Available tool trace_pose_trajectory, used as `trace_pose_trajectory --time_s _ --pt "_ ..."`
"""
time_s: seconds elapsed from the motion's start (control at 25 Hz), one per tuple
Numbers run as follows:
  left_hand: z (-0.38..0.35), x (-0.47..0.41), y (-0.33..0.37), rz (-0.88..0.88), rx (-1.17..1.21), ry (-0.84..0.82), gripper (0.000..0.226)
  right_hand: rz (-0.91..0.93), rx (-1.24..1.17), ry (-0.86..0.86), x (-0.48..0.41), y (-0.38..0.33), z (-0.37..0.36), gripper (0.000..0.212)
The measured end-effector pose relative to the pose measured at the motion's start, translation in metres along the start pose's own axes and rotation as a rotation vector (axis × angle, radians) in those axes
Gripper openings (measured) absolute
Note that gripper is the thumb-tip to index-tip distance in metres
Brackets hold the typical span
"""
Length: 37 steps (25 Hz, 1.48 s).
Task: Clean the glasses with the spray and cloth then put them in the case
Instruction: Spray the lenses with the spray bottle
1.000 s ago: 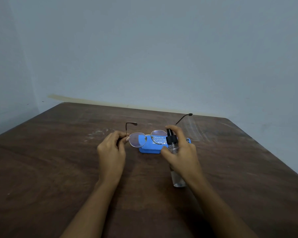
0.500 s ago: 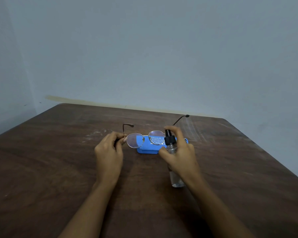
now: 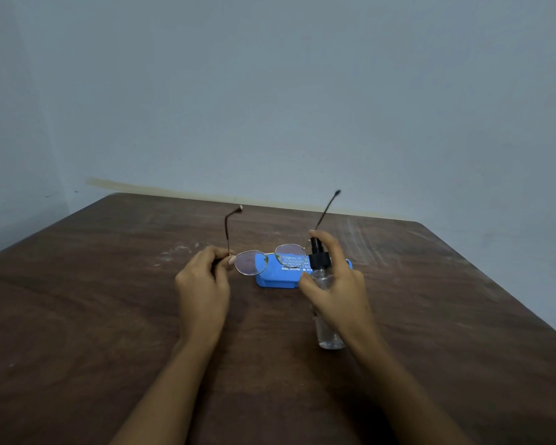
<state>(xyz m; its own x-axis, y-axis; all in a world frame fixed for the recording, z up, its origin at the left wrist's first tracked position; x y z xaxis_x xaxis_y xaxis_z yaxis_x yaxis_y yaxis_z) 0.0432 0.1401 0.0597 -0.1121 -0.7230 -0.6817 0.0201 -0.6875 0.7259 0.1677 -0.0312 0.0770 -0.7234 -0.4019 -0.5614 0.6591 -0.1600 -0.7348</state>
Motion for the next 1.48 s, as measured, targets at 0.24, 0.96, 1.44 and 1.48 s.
trace_pose_trajectory --time_s 0.24,0.96,1.44,1.48 --pt "-0.005 0.001 -0.034 0.438 0.213 0.001 0.009 0.193 -0.051 -0.004 0.007 -0.021 -0.006 0.059" --pt "-0.034 0.035 -0.049 1.321 0.95 -0.25 0.016 0.327 0.018 -0.17 0.001 -0.05 -0.075 0.05" --pt "-0.037 0.043 -0.047 1.39 0.951 -0.291 0.018 0.32 0.062 -0.142 0.005 -0.047 -0.065 0.056" --pt "-0.036 0.043 -0.046 1.391 0.951 -0.294 0.018 0.32 0.066 -0.151 0.005 -0.047 -0.066 0.055"
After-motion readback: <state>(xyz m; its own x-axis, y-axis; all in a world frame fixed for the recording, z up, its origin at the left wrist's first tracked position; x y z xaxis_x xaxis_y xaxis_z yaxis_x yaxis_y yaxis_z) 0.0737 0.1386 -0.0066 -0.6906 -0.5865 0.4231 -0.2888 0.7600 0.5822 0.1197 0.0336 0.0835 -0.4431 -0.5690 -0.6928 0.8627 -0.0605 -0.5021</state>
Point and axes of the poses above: each hand's wrist, its own x-axis away from the middle knuckle, its own z-axis out of the back of the hand, y = z × x, the point moved 9 cm from there along -x, towards the middle knuckle, and after that the axes turned 8 degrees about y, right-handed, at the moved point
